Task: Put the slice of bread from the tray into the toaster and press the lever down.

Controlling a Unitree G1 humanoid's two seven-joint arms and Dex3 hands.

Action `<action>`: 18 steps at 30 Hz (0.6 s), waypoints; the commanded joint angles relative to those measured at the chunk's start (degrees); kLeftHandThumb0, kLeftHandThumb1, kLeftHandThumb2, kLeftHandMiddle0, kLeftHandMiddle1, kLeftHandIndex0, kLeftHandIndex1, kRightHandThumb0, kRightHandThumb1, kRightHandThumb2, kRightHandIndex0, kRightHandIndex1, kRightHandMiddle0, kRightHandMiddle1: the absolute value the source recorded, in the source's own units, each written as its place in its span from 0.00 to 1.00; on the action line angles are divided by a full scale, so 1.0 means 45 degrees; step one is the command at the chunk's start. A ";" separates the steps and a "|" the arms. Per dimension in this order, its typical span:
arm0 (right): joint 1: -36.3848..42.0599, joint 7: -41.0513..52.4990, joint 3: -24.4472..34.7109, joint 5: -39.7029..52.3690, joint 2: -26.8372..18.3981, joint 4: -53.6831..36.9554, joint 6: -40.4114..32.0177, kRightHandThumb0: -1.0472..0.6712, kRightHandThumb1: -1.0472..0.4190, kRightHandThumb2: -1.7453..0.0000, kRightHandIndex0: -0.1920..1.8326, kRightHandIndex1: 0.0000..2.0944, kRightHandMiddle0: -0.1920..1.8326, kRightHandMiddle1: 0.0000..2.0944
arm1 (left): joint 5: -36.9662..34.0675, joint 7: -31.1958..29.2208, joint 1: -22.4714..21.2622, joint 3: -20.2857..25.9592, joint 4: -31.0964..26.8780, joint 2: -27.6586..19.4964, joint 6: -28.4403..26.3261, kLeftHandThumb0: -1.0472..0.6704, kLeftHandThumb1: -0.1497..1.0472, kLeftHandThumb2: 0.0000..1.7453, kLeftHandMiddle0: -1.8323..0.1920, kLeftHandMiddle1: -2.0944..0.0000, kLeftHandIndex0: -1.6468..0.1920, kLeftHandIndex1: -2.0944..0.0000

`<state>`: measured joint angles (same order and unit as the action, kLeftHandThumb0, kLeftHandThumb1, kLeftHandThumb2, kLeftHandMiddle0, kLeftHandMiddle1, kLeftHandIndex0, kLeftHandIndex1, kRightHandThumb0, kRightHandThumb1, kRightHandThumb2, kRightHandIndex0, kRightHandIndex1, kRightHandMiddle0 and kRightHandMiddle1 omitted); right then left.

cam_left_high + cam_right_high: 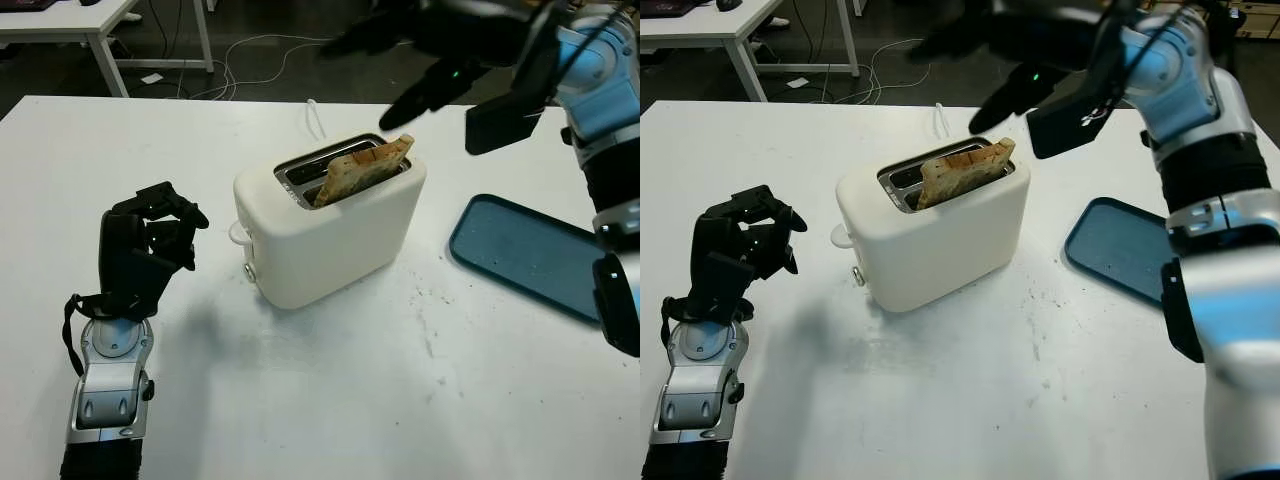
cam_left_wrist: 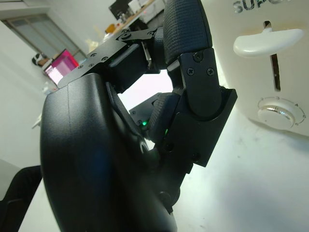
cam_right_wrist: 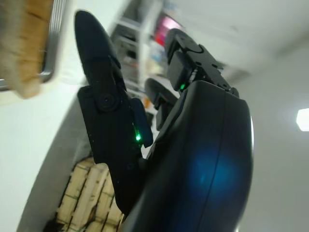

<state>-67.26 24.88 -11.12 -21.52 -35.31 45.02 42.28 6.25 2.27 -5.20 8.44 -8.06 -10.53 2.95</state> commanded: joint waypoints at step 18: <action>0.9152 -0.4811 0.3175 0.3328 0.2315 -0.2873 0.1183 0.41 0.12 0.99 0.48 0.31 0.56 0.01 | 0.0099 -0.0210 -0.0855 -0.0033 0.0183 -0.0508 0.0167 0.12 0.79 0.34 0.23 0.31 0.24 0.32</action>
<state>-27.98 4.59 1.97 -8.37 -26.39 33.15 48.32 6.39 1.66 -7.94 8.42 -7.18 -12.12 3.22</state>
